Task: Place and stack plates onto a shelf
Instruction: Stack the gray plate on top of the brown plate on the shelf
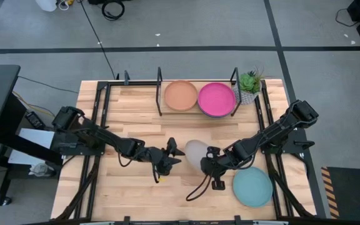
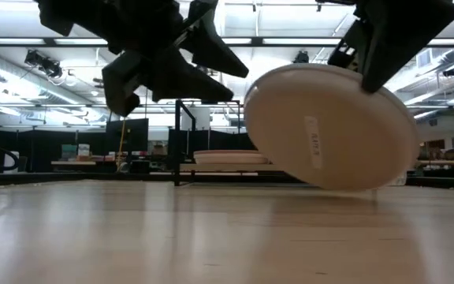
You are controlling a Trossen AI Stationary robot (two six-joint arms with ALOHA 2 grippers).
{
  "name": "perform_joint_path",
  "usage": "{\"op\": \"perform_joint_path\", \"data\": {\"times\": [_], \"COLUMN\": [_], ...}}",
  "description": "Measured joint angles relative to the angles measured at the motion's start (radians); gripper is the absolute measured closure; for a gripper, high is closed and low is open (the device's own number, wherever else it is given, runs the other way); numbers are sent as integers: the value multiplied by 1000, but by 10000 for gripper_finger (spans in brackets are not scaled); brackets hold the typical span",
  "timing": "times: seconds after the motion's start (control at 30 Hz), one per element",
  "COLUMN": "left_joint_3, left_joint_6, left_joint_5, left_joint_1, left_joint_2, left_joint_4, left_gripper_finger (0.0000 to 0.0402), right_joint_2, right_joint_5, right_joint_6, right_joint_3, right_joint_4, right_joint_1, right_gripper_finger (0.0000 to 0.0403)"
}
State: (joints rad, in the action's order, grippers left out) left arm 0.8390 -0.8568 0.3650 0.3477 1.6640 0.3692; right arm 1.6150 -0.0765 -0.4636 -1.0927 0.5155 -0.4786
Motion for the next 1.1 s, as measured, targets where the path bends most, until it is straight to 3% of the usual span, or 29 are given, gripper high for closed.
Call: {"op": "perform_joint_path", "data": {"times": [0.47, 0.77, 0.93, 1.1], "left_joint_3": [0, 0, -1, -1], "left_joint_6": [13, 15, 13, 21], "left_joint_5": [-73, -74, -86, -129], "left_joint_1": [-33, -25, -22, -23], "left_joint_2": [40, 40, 40, 40], "left_joint_4": [46, 42, 12, -4], "left_gripper_finger": [199, 286, 343, 355], "right_joint_2": [0, 0, 0, -8], "right_joint_5": [-6, -6, -5, -8], "right_joint_6": [204, 232, 168, 122], "right_joint_3": [0, 0, 0, 0], "right_joint_4": [-167, -186, -196, -194], "right_joint_1": [0, 0, 0, 1], "right_gripper_finger": [386, 385, 373, 336]}}
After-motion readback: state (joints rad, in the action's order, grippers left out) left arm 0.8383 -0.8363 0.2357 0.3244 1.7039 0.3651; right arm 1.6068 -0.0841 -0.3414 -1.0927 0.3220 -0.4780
